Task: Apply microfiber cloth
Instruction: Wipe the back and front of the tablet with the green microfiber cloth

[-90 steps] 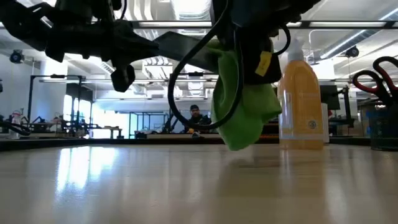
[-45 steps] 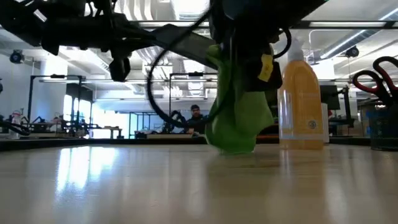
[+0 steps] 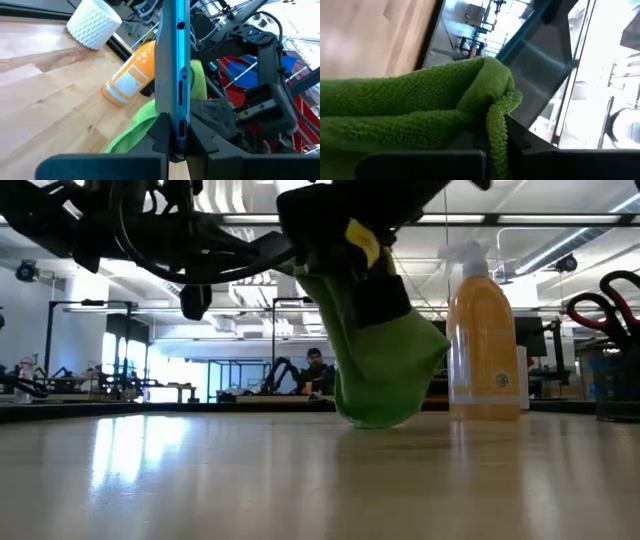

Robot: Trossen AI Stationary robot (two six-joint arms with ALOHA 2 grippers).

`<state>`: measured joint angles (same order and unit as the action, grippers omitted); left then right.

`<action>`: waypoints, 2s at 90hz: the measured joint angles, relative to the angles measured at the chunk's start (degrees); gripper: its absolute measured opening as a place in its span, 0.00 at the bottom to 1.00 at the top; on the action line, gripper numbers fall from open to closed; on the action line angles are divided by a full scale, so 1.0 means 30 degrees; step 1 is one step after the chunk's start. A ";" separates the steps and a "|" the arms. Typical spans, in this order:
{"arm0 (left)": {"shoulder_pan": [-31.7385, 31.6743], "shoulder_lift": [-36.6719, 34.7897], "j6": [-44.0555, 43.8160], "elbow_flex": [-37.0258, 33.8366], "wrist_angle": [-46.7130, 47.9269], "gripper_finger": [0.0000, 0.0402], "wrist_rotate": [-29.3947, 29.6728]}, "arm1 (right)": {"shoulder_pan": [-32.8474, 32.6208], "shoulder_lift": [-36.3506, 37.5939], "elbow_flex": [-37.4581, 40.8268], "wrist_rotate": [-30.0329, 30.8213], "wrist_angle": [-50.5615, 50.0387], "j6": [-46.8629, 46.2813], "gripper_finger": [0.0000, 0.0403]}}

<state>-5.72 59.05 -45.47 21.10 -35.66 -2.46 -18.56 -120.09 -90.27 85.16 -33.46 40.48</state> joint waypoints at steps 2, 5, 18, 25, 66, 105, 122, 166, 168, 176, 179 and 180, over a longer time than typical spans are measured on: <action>0.0000 -0.0012 -0.0020 0.0000 0.0000 0.02 -0.0006 | 0.0177 0.0000 -0.0070 0.0292 -0.0005 0.0105 0.00; 0.0000 -0.0020 -0.0027 0.0000 0.0000 0.02 0.0000 | 0.0443 0.0054 -0.0127 0.0663 -0.0011 0.0193 0.00; 0.0000 -0.0234 0.0127 0.0000 0.0145 0.02 -0.0049 | 0.1368 0.0708 -0.0127 0.1149 -0.0732 -0.0568 0.00; 0.0000 -0.0456 0.0308 0.0000 0.0249 0.02 -0.0347 | 0.1587 0.1179 -0.0141 0.1245 -0.1777 -0.1872 0.00; 0.0015 -0.2767 0.0859 -0.0044 0.1551 0.03 -0.0911 | 0.1519 0.2142 0.0155 0.1392 -0.9295 -1.1938 0.00; -0.0012 -0.2895 0.1141 0.0576 0.2441 0.03 0.0173 | 0.0451 0.1604 0.0663 0.1111 -0.6241 -1.2559 0.00; -0.0048 -0.2545 0.1649 0.1824 0.3070 0.03 0.0692 | 0.0419 0.1067 0.0726 0.1395 -0.5195 -1.2128 0.00; -0.0045 -0.3593 0.2342 0.4226 0.7268 0.03 0.2214 | -0.0580 -0.0597 0.0762 0.0918 -0.3285 -1.3073 0.00; -0.0043 -0.3590 0.2312 0.4226 0.7269 0.03 0.2234 | -0.0610 -0.0597 0.0762 0.0913 -0.3095 -1.3083 0.00; -0.0029 -0.3427 0.2294 0.4092 0.6986 0.03 0.2580 | -0.0710 -0.0597 0.0717 0.0887 -0.2583 -1.3131 0.00; -0.0029 -0.3427 0.2259 0.3973 0.7001 0.02 0.2708 | -0.0731 -0.0602 0.0645 0.0758 -0.2289 -1.3135 0.00; -0.0025 -0.3395 0.2226 0.3957 0.7002 0.02 0.2756 | -0.0732 -0.0605 0.0626 0.0731 -0.2180 -1.3139 0.00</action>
<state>-5.79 48.87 -38.79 32.97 -14.66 5.81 -20.75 -121.91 -88.39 87.35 -40.00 1.06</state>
